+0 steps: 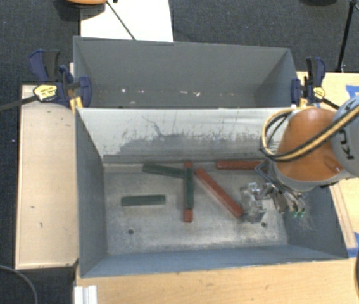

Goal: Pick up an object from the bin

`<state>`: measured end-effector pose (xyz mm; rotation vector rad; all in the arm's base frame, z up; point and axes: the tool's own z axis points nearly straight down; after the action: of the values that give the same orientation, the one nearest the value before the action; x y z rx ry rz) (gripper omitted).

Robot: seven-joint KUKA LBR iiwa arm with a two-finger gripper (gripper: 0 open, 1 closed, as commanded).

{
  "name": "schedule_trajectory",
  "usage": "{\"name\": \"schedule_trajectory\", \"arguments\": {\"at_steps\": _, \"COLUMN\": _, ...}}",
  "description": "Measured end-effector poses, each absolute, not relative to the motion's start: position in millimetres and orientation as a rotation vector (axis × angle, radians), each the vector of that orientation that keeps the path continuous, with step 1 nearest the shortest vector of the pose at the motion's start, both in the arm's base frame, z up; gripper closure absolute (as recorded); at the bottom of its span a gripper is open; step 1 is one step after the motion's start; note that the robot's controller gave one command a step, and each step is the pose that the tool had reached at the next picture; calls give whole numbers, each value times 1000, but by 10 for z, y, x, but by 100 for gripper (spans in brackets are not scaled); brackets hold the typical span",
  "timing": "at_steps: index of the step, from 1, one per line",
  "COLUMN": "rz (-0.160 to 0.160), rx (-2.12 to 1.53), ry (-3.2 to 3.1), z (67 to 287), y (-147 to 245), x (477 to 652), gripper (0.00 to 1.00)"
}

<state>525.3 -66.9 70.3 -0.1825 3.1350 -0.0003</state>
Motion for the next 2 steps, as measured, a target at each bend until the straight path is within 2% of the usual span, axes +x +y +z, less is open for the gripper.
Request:
{"name": "schedule_trajectory", "arguments": {"at_steps": 1, "rz": 0, "rx": -188, "ry": 3134, "z": 704, "y": -667, "x": 5254, "gripper": 0}}
{"name": "schedule_trajectory", "arguments": {"at_steps": 2, "rz": 0, "rx": -185, "ry": 3135, "z": 704, "y": -667, "x": 5254, "gripper": 0}}
